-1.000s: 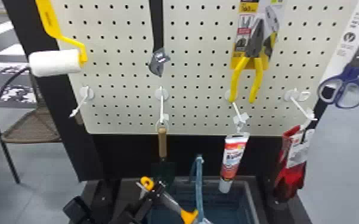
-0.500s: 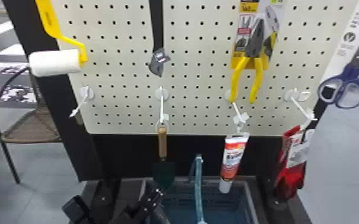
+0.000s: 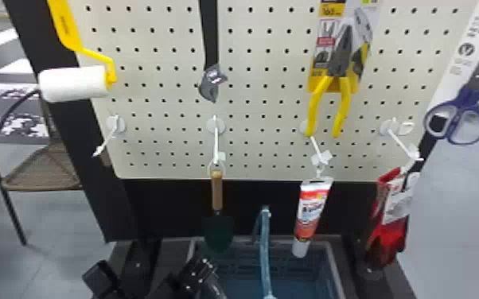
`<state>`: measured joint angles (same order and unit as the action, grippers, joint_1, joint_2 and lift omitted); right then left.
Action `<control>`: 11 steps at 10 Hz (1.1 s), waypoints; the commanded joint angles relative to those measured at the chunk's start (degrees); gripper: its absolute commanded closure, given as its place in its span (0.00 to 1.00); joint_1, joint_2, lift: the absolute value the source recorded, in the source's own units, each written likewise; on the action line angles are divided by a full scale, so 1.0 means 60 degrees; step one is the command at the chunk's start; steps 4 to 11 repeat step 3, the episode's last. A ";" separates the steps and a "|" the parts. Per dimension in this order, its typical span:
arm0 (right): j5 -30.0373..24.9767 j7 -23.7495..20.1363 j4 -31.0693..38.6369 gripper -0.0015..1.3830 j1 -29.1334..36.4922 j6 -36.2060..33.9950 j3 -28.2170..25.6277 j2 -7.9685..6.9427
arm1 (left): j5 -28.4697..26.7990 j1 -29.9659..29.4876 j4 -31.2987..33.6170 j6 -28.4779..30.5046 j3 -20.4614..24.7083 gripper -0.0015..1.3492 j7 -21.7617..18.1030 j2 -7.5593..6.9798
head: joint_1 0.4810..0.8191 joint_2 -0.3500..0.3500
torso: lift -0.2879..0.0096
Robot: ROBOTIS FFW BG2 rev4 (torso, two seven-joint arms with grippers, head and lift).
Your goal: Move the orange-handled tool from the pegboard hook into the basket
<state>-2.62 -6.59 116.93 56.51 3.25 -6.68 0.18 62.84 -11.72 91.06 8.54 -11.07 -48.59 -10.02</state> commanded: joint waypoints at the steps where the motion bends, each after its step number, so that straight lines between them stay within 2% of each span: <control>1: -0.0003 -0.0001 0.0000 0.36 0.0000 -0.0015 0.0000 -0.0038 | 0.0000 0.0000 0.0000 0.0012 0.0000 0.11 -0.0003 0.0000 | 0.20 0.50 | 0.63; 11: -0.0003 -0.0001 0.0000 0.36 0.0000 -0.0015 0.0000 -0.0038 | 0.0015 0.0000 0.0000 0.0027 0.0000 0.11 -0.0003 0.0000 | 0.20 0.50 | 0.63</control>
